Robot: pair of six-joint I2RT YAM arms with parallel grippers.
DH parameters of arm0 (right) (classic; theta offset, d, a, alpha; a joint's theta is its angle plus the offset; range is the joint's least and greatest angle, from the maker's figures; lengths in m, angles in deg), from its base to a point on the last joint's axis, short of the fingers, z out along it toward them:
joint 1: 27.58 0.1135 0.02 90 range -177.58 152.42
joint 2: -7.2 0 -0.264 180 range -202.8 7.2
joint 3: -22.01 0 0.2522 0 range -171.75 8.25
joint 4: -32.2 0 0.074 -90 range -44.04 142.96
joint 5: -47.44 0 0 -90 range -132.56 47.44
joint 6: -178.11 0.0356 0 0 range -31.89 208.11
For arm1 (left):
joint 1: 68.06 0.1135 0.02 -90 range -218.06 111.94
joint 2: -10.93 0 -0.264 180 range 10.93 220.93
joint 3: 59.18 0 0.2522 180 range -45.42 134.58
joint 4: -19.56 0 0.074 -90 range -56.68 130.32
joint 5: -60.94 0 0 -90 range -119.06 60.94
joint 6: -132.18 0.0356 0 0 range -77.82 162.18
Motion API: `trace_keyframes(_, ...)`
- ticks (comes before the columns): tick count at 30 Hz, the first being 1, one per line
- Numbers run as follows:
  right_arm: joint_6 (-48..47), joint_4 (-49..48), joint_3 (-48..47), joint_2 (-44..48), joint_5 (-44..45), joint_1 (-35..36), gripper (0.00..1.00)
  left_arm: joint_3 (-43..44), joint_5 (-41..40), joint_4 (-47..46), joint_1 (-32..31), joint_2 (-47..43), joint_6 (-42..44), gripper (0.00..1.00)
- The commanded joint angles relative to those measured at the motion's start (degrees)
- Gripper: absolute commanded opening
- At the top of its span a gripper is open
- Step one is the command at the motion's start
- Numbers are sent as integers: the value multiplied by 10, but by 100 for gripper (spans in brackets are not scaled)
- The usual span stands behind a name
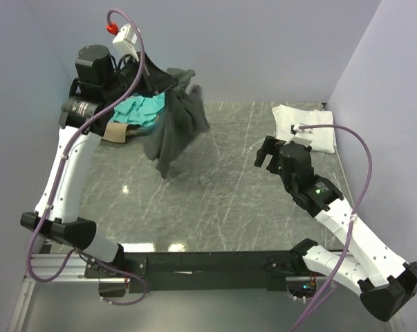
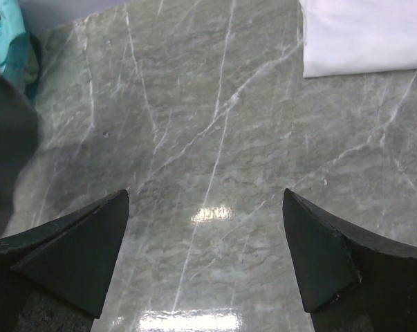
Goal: Fold and stack the t-shirts
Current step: Move the tshirt to the center of the board
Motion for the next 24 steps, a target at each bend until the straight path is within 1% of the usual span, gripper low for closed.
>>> trace_keyframes(1, -3, -14, -24, 9, 16, 2, 98, -38, 47, -57, -6, -47, -31, 1)
trace_keyframes(2, 2, -12, -22, 16, 16, 2, 98, -80, 43, -79, -6, -56, -40, 0)
trace_keyframes(4, 7, -9, -14, 24, 13, 3, 98, -115, 25, -82, -6, -68, -36, 0)
trace_keyframes(5, 11, -5, -11, 27, 9, 3, 97, -147, 22, -81, -6, -66, -31, 2)
trace_keyframes(6, 13, -4, -5, 30, 8, 2, 97, -167, 2, -80, -7, -57, -26, 7)
trace_keyframes(7, 17, 4, -3, 32, 3, 3, 97, -185, -14, -77, -7, -51, -24, 16)
trace_keyframes(8, 19, 8, 1, 33, 2, 2, 97, -216, -31, -71, -7, -31, -20, 38)
trace_keyframes(9, 20, 16, 4, 34, -1, 2, 97, -228, -67, -55, -8, -20, -19, 50)
trace_keyframes(11, 23, 22, 9, 37, -8, 2, 97, -254, -114, -24, -11, 8, -25, 69)
trace_keyframes(12, 24, 26, 15, 38, -11, 2, 96, -265, -129, -13, -14, 11, -26, 71)
trace_keyframes(13, 24, 26, 19, 38, -13, 2, 96, -276, -161, -8, -17, 11, -31, 74)
trace_keyframes(14, 25, 29, 28, 38, -20, 3, 96, -299, -177, -5, -23, 5, -35, 80)
trace_keyframes(17, 29, 32, 49, 31, -61, 3, 94, -352, -202, -6, -29, -22, -48, 87)
trace_keyframes(21, 38, 13, 85, 9, -120, 5, 90, -435, -207, -12, -39, -61, -69, 87)
trace_keyframes(24, 38, -4, 96, -15, -157, 6, 89, -477, -210, -18, -57, -80, -92, 86)
